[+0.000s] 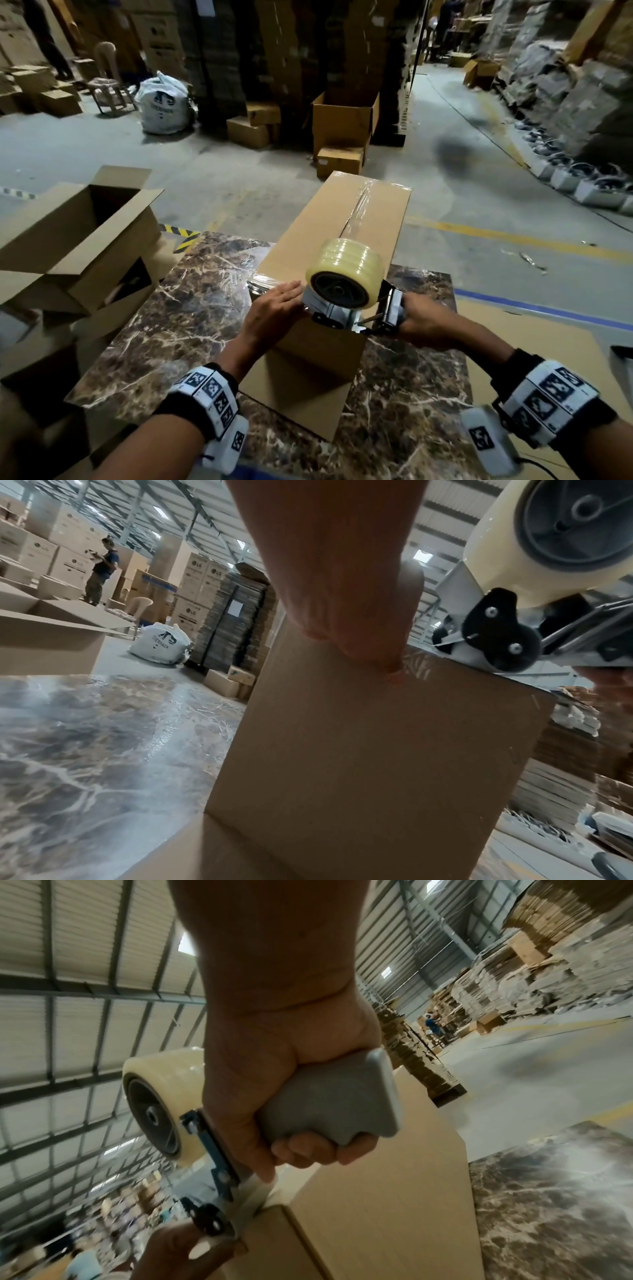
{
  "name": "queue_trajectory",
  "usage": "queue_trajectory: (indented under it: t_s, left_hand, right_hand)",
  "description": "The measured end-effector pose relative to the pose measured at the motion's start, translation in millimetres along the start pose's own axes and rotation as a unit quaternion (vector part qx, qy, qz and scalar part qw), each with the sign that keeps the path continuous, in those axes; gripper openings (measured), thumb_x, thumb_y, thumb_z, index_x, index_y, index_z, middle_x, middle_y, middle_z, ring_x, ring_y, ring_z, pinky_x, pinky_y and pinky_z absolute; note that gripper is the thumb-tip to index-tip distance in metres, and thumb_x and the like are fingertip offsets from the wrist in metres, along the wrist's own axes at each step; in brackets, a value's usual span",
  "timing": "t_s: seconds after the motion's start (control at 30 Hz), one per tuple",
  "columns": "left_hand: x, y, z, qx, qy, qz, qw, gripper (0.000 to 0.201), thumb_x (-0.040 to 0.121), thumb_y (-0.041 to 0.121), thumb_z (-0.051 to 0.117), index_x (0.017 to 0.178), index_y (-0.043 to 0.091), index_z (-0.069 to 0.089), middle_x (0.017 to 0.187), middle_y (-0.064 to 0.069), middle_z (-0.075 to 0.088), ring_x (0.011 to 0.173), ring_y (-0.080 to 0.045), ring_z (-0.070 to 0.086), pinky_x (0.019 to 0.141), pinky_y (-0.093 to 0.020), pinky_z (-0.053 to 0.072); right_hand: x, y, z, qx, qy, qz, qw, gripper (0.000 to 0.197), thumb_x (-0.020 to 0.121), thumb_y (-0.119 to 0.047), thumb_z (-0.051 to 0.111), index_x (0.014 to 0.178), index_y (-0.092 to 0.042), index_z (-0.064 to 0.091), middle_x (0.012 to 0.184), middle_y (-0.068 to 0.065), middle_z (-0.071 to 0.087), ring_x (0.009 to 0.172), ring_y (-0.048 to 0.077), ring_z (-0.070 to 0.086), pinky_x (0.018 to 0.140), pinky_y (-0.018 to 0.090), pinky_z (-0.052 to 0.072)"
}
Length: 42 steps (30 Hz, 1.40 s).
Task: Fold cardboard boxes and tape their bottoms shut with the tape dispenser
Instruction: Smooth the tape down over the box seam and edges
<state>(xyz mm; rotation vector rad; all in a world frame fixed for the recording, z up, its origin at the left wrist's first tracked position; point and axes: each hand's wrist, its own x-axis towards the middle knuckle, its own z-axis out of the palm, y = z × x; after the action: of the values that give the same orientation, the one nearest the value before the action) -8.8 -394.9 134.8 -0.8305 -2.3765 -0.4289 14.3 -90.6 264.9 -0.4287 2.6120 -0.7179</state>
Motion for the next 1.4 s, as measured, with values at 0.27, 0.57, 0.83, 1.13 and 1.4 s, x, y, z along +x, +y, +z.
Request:
queue_trajectory:
  t_s: [0.27,0.57,0.83,1.13,1.4]
  left_hand:
    - [-2.4,-0.5,3.6,0.006,-0.03,-0.02,0.999,0.037,0.086,0.021,0.055,0.118,0.008,0.071,0.126,-0.007,0.067,0.121,-0.025,0.061,0.101,-0.041,0.05]
    - [24.8,63.3,30.6,0.004,-0.056,0.062,0.997,0.036,0.092,0.027,0.063,0.125,0.011,0.062,0.134,-0.014,0.06,0.125,-0.03,0.057,0.104,-0.044,0.048]
    - [19.1,67.2,42.5,-0.014,-0.022,0.024,0.999,0.034,0.089,0.026,0.072,0.118,0.008,0.069,0.127,-0.013,0.066,0.12,-0.031,0.061,0.104,-0.043,0.048]
    - [21.8,65.7,47.0,-0.03,-0.001,0.02,0.999,0.042,0.085,0.025,0.061,0.121,0.006,0.069,0.131,-0.011,0.063,0.126,-0.026,0.057,0.102,-0.041,0.048]
    - [21.0,64.3,43.5,-0.049,-0.01,-0.007,0.999,0.044,0.088,0.027,0.065,0.126,0.006,0.065,0.133,-0.012,0.061,0.129,-0.026,0.053,0.103,-0.043,0.048]
  right_hand:
    - [-31.7,48.1,-19.0,0.082,-0.001,0.063,0.995,0.03,0.077,-0.028,0.082,0.1,-0.024,0.063,0.072,0.0,0.067,0.045,0.005,0.047,0.047,0.025,0.038]
    - [-34.3,52.4,-14.7,0.07,0.016,0.062,0.995,0.029,0.073,-0.04,0.083,0.089,-0.032,0.06,0.066,-0.004,0.063,0.05,0.008,0.05,0.049,0.028,0.04]
    - [-43.5,51.1,-12.3,0.023,0.026,0.046,0.998,0.018,0.084,-0.031,0.076,0.087,-0.028,0.058,0.079,-0.006,0.063,0.062,0.004,0.056,0.052,0.014,0.041]
    - [-80.9,91.3,-18.6,0.1,-0.005,0.123,0.987,0.022,0.083,-0.015,0.073,0.073,-0.02,0.054,0.048,-0.009,0.056,0.04,0.004,0.046,0.043,0.021,0.037]
    - [-35.3,114.9,33.8,0.219,-0.031,0.106,0.969,0.04,0.078,-0.03,0.078,0.111,-0.014,0.061,0.082,0.011,0.07,0.064,0.034,0.061,0.053,0.042,0.054]
